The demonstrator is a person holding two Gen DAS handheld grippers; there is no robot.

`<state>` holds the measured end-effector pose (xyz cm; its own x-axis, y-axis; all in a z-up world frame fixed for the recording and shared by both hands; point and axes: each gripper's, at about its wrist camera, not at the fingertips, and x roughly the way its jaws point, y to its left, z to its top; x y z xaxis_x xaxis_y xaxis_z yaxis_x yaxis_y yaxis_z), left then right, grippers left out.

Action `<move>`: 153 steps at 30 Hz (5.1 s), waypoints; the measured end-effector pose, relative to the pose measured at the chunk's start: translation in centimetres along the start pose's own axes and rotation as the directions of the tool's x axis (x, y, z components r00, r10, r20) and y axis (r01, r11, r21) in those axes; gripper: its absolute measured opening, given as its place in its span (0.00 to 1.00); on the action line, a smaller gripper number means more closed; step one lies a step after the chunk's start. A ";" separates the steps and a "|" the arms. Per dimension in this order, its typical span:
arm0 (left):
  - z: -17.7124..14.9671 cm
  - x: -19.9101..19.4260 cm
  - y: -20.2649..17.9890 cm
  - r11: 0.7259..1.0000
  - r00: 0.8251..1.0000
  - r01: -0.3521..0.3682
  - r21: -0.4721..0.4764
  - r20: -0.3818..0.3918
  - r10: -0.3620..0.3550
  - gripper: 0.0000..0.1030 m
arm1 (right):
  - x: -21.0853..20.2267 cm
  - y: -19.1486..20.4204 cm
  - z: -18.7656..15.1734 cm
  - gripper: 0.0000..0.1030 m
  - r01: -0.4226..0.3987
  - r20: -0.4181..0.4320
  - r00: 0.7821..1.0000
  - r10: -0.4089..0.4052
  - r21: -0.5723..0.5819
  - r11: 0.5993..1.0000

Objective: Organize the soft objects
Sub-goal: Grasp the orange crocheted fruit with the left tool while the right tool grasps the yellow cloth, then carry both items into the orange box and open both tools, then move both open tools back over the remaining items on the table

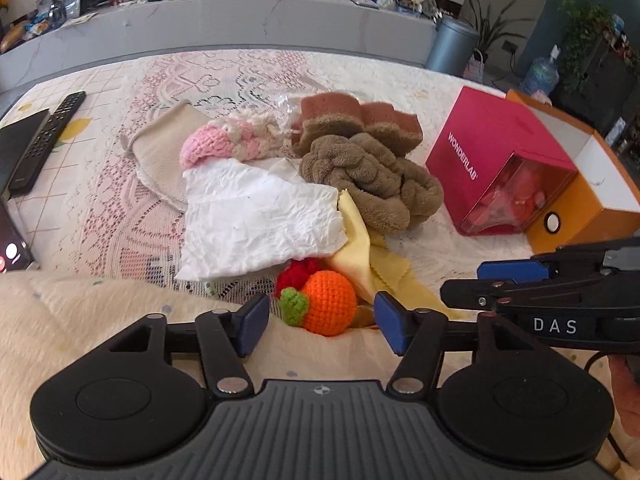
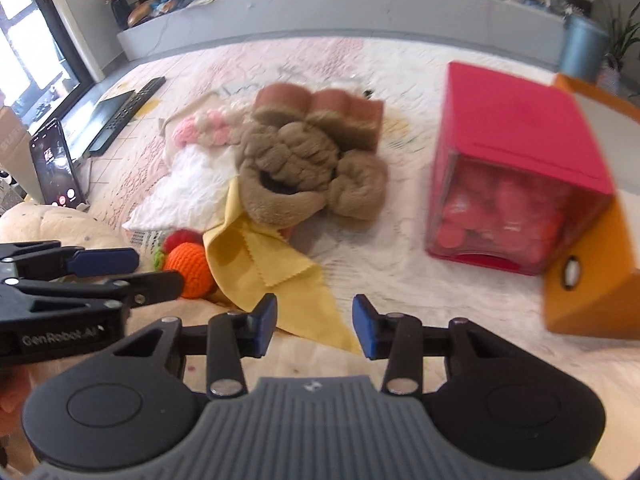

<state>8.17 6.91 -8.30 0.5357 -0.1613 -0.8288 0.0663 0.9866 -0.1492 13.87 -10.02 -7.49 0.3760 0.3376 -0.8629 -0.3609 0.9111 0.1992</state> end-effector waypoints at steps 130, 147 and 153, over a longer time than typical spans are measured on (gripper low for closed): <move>10.0 1.5 -24.2 0.696 0.940 0.340 0.632 -0.234 -0.247 0.67 | -10.0 -26.4 3.7 0.40 0.127 -0.111 0.990 -0.091 0.378 0.917; 6.6 -8.9 -16.0 0.897 0.955 0.198 0.394 0.128 -0.267 0.67 | -15.9 -13.7 0.1 0.55 0.119 0.220 0.961 -0.168 0.220 0.968; 4.1 -10.7 -10.4 0.969 0.958 0.110 0.220 0.235 -0.162 0.67 | -14.5 -8.2 -1.9 0.55 0.100 0.322 0.936 -0.144 0.152 0.983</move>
<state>5.18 -1.57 4.38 0.7008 -0.3084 -0.6433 0.3081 0.9441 -0.1170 9.73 -22.84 2.51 0.6785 0.2604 -0.6869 -0.1878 0.9655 0.1804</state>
